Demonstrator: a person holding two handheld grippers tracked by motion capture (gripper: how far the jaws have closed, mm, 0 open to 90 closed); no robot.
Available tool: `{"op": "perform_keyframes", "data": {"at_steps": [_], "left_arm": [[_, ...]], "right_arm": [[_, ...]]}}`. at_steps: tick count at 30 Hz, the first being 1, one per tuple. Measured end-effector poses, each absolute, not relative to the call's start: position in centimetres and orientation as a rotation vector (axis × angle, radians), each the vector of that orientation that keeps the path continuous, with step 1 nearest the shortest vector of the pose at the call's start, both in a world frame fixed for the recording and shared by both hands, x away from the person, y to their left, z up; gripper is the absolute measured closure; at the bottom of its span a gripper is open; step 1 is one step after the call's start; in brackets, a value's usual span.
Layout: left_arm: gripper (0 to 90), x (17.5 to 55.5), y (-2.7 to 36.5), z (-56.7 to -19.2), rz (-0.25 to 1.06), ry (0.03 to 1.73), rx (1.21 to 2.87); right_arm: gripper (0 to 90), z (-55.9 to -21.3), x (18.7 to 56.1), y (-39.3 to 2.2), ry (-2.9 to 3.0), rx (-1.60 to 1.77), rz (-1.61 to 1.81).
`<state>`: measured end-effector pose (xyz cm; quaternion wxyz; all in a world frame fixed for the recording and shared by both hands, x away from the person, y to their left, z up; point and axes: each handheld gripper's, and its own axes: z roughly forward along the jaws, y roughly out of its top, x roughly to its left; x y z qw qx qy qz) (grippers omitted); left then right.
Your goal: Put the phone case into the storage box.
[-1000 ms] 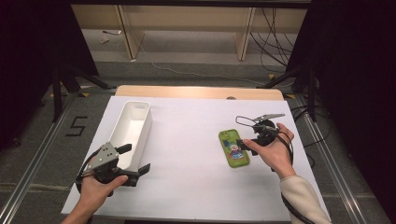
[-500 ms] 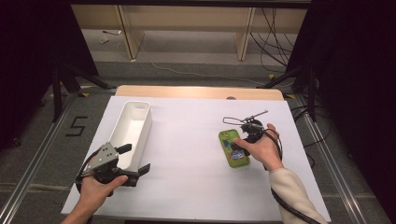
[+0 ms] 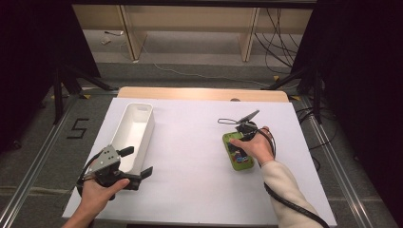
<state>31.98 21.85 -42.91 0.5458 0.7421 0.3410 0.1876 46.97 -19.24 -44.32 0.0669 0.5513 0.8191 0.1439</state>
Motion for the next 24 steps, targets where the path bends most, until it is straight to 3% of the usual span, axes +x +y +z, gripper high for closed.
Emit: {"op": "perform_keyframes", "data": {"at_steps": [24], "left_arm": [[0.0, 32.0, 21.9, -42.9, 0.445, 0.809, 1.757]], "right_arm": [[8.4, -46.0, 48.1, -17.8, 2.499, 1.711, 0.259]]}}
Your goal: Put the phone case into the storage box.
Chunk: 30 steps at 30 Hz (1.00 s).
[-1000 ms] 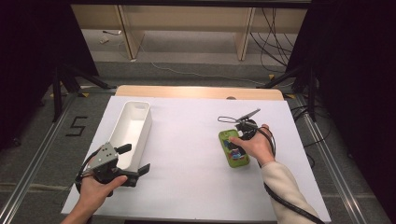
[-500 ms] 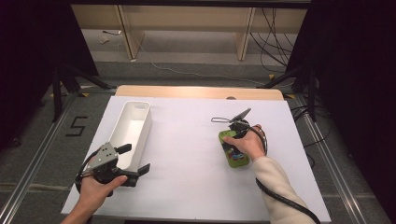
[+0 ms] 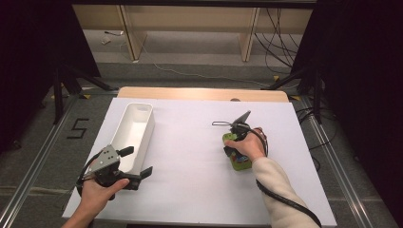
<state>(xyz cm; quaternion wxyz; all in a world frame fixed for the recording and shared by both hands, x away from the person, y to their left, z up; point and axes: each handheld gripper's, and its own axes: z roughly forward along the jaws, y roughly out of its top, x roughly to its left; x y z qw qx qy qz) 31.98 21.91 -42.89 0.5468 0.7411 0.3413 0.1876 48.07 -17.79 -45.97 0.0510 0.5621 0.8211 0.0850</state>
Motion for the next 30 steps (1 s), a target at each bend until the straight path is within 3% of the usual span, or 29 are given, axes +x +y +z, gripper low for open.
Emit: {"op": "perform_keyframes", "data": {"at_steps": [30], "left_arm": [[0.0, 32.0, 21.9, -42.9, 0.441, 0.807, 1.756]], "right_arm": [[14.7, -46.3, 49.0, -16.8, 2.449, 1.847, 0.097]]}}
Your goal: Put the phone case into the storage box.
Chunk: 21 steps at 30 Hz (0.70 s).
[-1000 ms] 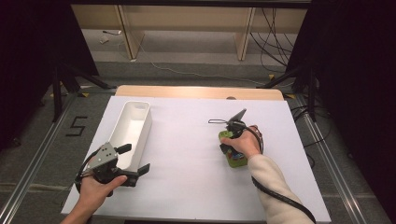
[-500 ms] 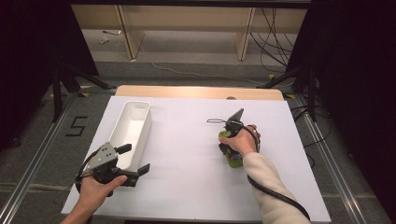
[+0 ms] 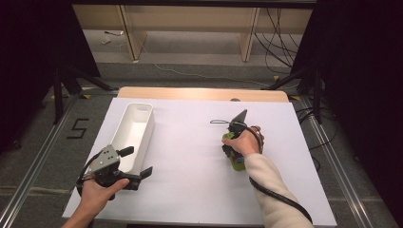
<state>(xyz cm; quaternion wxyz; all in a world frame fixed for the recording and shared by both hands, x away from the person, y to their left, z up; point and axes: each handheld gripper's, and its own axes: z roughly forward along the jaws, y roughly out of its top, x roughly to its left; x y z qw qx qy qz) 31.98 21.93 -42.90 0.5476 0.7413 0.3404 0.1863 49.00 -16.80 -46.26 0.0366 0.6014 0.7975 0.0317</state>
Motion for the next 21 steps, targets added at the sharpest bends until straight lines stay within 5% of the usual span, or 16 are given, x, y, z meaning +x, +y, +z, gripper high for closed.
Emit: {"op": "perform_keyframes", "data": {"at_steps": [21], "left_arm": [[0.0, 31.96, 21.95, -42.89, 0.441, 0.809, 1.755]], "right_arm": [[16.1, -46.21, 49.16, -16.69, 2.457, 1.850, 0.077]]}}
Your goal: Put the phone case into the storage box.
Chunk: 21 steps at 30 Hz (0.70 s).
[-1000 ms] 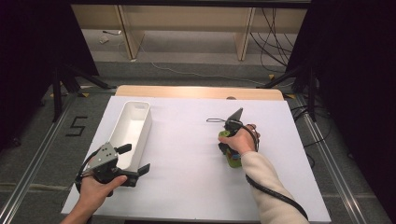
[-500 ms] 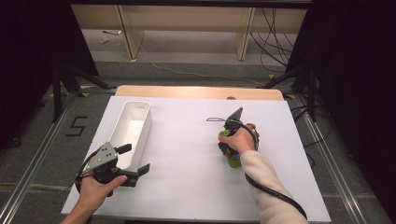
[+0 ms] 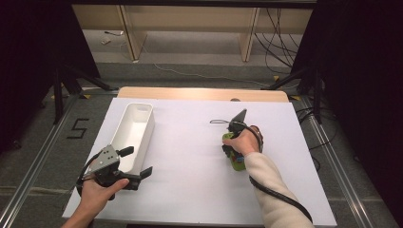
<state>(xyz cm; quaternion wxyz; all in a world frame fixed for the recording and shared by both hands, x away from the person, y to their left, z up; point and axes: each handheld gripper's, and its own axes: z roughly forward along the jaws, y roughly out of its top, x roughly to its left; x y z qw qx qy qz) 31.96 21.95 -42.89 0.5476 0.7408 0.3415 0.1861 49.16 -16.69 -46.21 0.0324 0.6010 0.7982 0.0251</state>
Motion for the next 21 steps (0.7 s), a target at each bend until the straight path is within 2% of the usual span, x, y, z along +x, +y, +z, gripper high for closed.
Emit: {"op": "perform_keyframes", "data": {"at_steps": [21], "left_arm": [[0.0, 31.97, 21.99, -42.88, 0.440, 0.808, 1.755]], "right_arm": [[16.7, -46.20, 49.20, -16.60, 2.454, 1.850, 0.068]]}}
